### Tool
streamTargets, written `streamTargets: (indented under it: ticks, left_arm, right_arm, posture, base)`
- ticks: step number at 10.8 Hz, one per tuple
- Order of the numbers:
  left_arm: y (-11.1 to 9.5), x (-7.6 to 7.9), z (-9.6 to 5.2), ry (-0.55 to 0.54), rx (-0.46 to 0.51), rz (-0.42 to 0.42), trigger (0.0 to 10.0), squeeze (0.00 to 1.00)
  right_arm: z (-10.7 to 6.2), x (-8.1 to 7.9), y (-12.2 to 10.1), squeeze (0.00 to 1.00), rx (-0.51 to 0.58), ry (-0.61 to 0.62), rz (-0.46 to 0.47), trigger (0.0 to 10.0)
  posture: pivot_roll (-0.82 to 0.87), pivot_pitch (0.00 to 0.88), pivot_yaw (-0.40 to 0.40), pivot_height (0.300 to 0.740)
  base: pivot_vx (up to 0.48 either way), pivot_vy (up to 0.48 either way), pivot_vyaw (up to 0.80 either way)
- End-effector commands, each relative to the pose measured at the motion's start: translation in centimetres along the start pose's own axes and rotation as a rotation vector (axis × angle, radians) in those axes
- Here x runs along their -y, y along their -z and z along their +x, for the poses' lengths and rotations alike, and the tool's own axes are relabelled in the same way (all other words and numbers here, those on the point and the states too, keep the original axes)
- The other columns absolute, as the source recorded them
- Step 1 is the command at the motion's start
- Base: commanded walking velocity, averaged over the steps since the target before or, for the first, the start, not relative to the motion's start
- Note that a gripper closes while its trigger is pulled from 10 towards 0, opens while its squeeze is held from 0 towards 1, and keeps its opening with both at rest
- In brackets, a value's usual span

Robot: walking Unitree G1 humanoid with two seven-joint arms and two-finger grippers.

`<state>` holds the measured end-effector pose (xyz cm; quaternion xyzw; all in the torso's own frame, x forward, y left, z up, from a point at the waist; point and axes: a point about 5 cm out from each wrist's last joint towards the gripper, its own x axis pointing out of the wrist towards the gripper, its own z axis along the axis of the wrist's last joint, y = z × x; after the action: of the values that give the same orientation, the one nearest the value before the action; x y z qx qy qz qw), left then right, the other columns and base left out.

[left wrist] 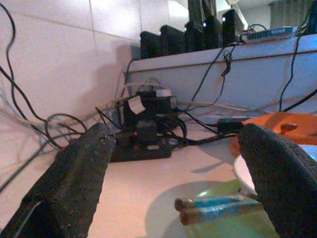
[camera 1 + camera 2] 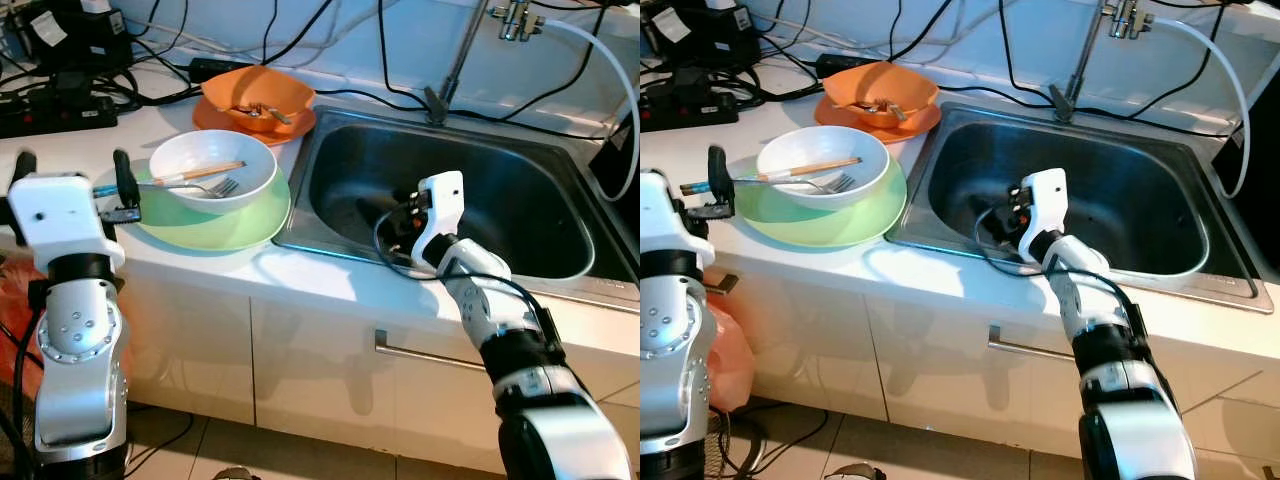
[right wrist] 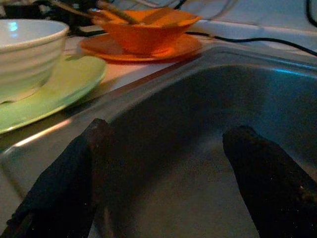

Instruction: Kitchen organization

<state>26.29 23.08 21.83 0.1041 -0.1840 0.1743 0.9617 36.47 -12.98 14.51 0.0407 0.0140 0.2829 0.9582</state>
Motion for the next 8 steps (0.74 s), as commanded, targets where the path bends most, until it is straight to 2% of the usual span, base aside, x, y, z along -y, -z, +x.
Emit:
streamTargets:
  ticks: [1,3,4,5,6,7,8]
  left_arm:
    - [0.2,0.4,0.2,-0.005,-0.047,-0.082,10.0,0.00]
    - [0.4,1.1,0.8,-0.005,-0.101,-0.302,10.0,0.00]
    - [0.0,1.0,1.0,-0.025,-0.105,-0.376,10.0,0.00]
    - [-0.2,0.8,1.1,-0.018,-0.095,-0.395,10.0,0.00]
    - [-0.4,0.9,1.1,-0.032,-0.110,-0.457,10.0,0.00]
    - [-0.4,0.9,1.1,-0.038,-0.119,-0.484,10.0,0.00]
    - [-0.5,1.0,1.3,-0.052,-0.150,-0.600,10.0,0.00]
  right_arm:
    - [-0.3,-0.1,-0.5,0.00,0.004,-0.035,-0.036,10.0]
    - [-0.5,-0.6,-0.9,0.00,0.022,-0.066,-0.047,10.0]
    - [-0.7,-0.5,-0.7,0.00,0.016,-0.054,-0.039,10.0]
    - [-0.8,-0.5,-0.7,0.00,0.014,-0.053,-0.043,10.0]
    - [-0.8,-0.6,-0.8,0.00,0.015,-0.051,-0.047,10.0]
    - [-0.8,-0.6,-0.8,0.00,0.015,-0.051,-0.048,10.0]
    - [-0.7,-0.8,-0.9,0.00,0.016,-0.059,-0.052,10.0]
  posture:
    - [0.19,0.044,-0.097,0.740]
    - [0.19,0.039,-0.098,0.740]
    - [0.19,0.041,-0.101,0.740]
    - [0.19,0.041,-0.101,0.740]
    - [0.19,0.042,-0.103,0.740]
    - [0.19,0.042,-0.104,0.740]
    - [0.19,0.042,-0.106,0.740]
  base:
    - [0.000,0.000,0.00]
    - [0.000,0.000,0.00]
    - [0.000,0.000,0.00]
    - [0.000,0.000,0.00]
    - [0.000,0.000,0.00]
    - [0.000,0.000,0.00]
    - [0.000,0.000,0.00]
